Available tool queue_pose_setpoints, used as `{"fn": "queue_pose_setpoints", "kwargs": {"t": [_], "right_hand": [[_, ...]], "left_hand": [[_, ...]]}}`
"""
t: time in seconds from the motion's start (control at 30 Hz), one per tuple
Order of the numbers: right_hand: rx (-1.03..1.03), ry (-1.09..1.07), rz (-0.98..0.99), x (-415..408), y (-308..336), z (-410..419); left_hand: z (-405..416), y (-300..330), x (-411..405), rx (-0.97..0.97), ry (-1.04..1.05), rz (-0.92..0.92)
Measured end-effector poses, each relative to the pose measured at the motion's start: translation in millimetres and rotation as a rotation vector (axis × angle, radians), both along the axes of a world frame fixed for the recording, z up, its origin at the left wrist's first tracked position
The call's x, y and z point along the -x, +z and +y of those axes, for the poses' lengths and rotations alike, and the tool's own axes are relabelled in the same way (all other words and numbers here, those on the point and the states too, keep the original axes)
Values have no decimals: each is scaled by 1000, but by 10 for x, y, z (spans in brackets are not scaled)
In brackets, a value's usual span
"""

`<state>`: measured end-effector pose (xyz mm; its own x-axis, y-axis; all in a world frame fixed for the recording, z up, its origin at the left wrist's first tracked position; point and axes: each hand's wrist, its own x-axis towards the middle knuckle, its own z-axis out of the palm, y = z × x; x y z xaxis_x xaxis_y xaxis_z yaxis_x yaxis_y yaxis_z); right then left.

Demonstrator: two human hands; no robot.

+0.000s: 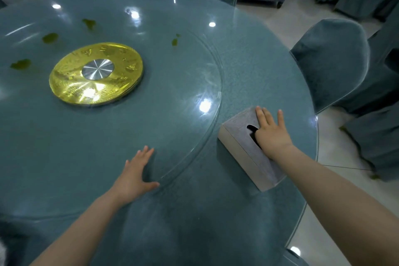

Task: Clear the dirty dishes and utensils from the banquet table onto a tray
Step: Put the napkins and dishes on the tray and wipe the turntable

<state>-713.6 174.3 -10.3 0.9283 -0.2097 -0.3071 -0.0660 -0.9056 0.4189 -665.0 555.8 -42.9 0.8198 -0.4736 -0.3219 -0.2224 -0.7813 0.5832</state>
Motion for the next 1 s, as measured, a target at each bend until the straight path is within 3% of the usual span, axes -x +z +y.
{"fn": "queue_pose_setpoints", "kwargs": {"t": [0.17, 0.6, 0.83, 1.0], "right_hand": [[-124, -51, -49, 10, 0, -17], [-167, -73, -66, 22, -1, -27], [-244, -84, -155, 17, -57, -75], [-346, -62, -146, 35, -24, -55]], "left_hand": [[12, -37, 2, 5, -6, -8], [32, -86, -23, 23, 11, -21], [-57, -180, 4, -154, -39, -105], [-21, -216, -1, -165, -70, -63]]}}
